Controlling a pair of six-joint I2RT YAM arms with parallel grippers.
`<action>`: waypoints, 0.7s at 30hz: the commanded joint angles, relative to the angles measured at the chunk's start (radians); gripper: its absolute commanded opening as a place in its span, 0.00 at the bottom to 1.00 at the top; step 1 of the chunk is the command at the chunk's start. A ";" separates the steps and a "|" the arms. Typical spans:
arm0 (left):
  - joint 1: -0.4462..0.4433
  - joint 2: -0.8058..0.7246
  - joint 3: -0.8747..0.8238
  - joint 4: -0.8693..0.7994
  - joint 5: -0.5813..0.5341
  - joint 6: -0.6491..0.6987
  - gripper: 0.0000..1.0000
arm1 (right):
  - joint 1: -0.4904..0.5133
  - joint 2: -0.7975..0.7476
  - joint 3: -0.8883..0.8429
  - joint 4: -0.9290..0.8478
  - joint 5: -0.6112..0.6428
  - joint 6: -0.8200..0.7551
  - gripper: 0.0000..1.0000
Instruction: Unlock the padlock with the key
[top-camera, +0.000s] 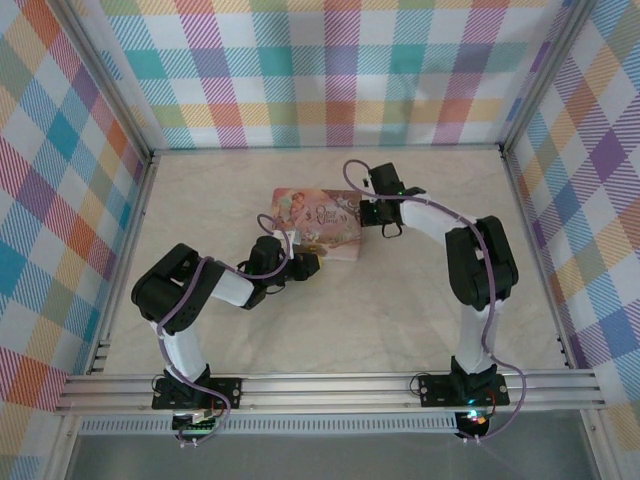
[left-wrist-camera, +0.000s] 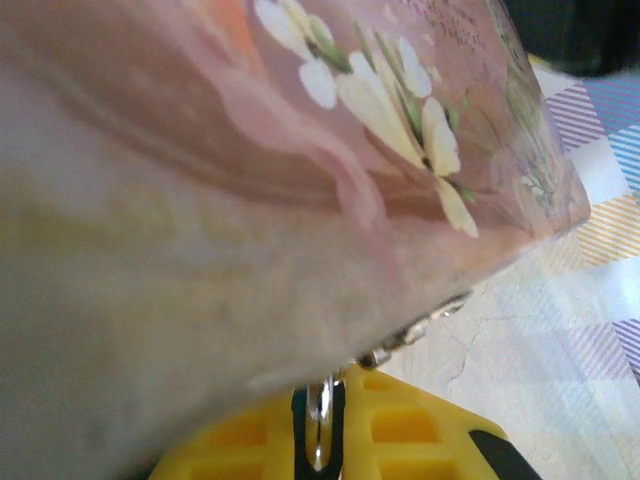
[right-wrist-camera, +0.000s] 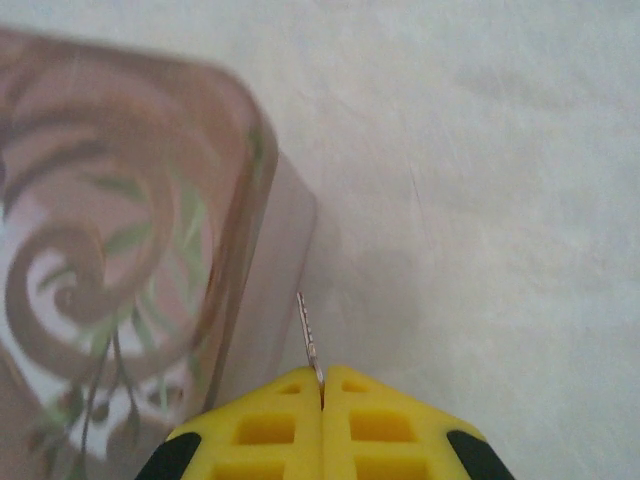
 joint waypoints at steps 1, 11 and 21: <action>0.006 -0.007 -0.003 -0.101 0.059 0.013 0.13 | 0.006 0.048 0.072 0.001 -0.056 -0.052 0.00; 0.006 -0.012 0.039 -0.181 0.101 -0.032 0.14 | 0.001 0.059 0.101 -0.038 -0.093 -0.091 0.00; 0.000 -0.086 0.114 -0.335 0.077 -0.145 0.12 | -0.069 -0.115 -0.076 -0.057 -0.046 -0.003 0.00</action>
